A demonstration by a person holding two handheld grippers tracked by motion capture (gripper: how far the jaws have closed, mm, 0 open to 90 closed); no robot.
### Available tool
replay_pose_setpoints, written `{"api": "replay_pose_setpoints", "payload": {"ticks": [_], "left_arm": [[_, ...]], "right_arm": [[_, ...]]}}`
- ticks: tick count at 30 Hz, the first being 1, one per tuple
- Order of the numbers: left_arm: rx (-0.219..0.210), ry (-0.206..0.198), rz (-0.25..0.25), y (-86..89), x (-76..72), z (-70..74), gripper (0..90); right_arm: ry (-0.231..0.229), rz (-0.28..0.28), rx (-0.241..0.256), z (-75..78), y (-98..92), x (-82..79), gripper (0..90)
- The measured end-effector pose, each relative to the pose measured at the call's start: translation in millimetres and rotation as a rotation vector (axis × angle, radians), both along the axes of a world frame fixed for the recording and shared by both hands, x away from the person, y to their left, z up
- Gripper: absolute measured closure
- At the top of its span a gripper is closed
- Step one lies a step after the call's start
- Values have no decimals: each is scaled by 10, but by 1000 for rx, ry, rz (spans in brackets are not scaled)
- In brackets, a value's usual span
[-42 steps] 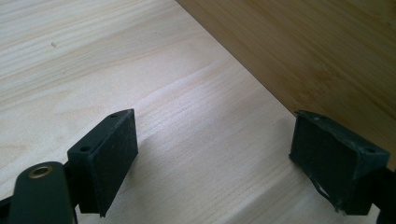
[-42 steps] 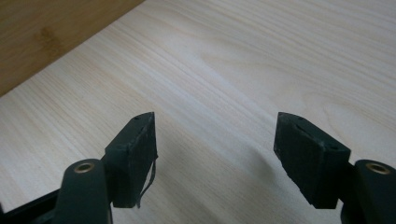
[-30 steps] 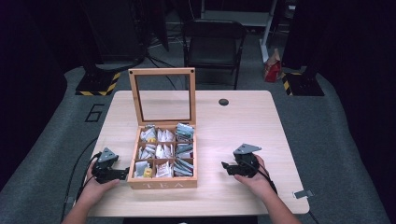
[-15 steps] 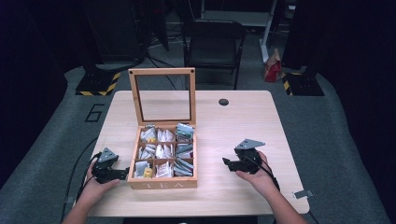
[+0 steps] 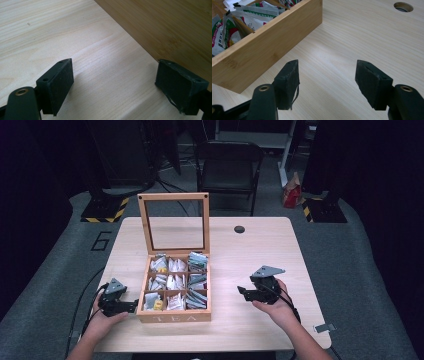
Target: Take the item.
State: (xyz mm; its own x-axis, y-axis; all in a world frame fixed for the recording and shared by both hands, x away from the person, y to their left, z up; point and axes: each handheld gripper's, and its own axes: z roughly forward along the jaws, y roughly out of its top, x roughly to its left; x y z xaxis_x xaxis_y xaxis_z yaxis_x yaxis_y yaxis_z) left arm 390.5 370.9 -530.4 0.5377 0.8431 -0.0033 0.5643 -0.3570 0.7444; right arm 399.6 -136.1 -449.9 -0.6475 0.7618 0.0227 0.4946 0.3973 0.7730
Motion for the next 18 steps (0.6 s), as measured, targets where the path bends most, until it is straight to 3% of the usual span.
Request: {"api": "replay_pose_setpoints", "payload": {"ticks": [18], "left_arm": [[3, 6, -3, 3, -1, 6, 144]], "right_arm": [[-21, 19, 10, 188, 43, -25, 371]]}}
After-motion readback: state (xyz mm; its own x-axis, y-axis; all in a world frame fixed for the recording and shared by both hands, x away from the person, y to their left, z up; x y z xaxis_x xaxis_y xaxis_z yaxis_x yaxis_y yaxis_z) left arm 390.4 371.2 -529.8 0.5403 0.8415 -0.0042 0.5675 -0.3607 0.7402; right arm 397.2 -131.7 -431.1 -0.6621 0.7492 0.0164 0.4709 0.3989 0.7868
